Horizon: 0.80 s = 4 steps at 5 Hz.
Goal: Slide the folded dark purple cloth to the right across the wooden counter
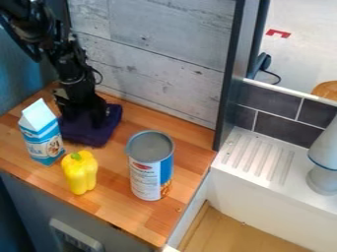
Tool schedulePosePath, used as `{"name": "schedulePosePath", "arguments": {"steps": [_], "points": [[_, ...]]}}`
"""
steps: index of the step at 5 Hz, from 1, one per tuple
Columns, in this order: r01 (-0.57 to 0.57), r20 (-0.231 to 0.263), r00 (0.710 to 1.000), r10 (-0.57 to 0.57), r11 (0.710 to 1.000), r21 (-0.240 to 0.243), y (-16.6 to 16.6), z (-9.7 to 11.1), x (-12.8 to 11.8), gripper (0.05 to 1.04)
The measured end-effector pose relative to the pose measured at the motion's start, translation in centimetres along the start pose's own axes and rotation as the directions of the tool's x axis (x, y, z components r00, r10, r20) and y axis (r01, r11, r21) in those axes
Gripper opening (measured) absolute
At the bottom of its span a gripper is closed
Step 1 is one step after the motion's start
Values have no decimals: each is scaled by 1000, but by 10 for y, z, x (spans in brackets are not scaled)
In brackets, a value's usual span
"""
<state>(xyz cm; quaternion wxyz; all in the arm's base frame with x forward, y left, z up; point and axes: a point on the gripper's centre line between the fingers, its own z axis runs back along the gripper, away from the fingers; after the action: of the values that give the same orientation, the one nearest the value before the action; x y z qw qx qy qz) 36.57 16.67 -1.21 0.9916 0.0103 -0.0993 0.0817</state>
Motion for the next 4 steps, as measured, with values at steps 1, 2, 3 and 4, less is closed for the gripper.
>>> {"name": "schedulePosePath", "arguments": {"steps": [1,2,3,4], "points": [[63,3,998,-63,998,-16,-24,1,-8,1001],[140,7,990,-140,990,-15,-52,5,-18,1001],[178,15,984,-178,984,-12,-73,6,-19,1001],[182,20,983,-182,983,-18,-80,5,-10,1001]]}}
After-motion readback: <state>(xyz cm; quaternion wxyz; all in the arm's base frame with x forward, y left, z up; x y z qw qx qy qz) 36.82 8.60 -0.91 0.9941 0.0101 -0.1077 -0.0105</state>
